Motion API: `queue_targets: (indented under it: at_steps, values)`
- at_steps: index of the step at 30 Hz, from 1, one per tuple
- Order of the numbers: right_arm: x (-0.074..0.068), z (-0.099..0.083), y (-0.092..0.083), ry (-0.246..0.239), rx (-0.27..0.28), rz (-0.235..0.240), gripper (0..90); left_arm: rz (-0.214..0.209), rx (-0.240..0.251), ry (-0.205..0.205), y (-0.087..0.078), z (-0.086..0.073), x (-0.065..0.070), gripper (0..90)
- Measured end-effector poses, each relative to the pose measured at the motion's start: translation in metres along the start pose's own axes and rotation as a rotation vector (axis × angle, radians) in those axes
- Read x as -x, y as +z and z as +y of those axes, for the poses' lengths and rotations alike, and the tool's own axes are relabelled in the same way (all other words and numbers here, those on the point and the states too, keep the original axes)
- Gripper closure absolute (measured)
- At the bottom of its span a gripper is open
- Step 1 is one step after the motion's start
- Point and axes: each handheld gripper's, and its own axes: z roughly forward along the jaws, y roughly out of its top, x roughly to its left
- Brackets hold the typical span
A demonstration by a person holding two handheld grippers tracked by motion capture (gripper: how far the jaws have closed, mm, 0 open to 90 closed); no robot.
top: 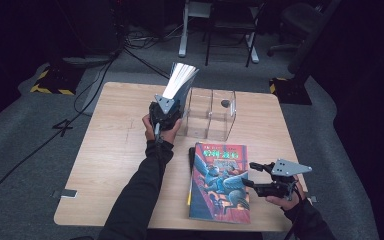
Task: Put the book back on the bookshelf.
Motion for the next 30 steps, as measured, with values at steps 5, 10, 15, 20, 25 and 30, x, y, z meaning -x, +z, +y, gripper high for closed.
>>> queue_targets:
  at_steps: [5,10,15,20,25,30]
  values:
    - [0.001,0.000,0.000,-0.001,0.000,-0.001,35.0,-0.032,0.024,0.052,-0.011,0.026,-0.007,48.7]
    - [0.000,0.000,0.000,-0.002,-0.007,-0.001,35.0,-0.077,-0.002,0.097,-0.016,0.048,-0.014,45.0]
    - [0.000,0.000,0.000,-0.002,-0.016,0.002,35.0,-0.118,-0.100,0.110,-0.010,0.060,-0.016,40.1]
    - [0.000,0.000,0.001,-0.009,-0.022,0.011,34.9,-0.116,-0.142,0.110,-0.005,0.069,-0.014,37.5]
    - [0.000,-0.001,0.001,-0.009,-0.026,0.014,34.9,-0.035,-0.194,0.154,-0.003,0.078,-0.007,54.4]
    - [0.000,-0.001,0.001,-0.008,-0.036,0.015,35.1,-0.054,-0.182,0.137,-0.002,0.078,-0.005,60.2]
